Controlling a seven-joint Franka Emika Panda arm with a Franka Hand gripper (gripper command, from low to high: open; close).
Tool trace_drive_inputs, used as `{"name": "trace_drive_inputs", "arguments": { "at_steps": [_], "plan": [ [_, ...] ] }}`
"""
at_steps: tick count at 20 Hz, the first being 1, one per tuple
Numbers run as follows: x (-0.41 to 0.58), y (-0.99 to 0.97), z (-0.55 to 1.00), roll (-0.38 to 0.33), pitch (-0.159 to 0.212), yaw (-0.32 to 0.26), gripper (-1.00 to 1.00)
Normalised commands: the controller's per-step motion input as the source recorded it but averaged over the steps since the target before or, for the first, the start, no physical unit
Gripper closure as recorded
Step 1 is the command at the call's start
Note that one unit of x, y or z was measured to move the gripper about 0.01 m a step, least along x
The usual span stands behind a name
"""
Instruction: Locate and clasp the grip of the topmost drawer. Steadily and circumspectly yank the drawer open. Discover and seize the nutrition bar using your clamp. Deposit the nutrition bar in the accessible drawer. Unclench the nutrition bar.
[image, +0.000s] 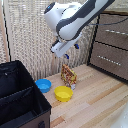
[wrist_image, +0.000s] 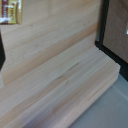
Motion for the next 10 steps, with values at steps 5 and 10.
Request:
{"name": "trace_drive_inputs", "arguments": {
  "at_steps": [5,10],
  "plan": [
    [0.074,0.0,0.02,-0.365,0.0,0.116,-1.0],
    [0.115,0.0,0.19,-0.316,0.0,0.122,-1.0]
  ]
}}
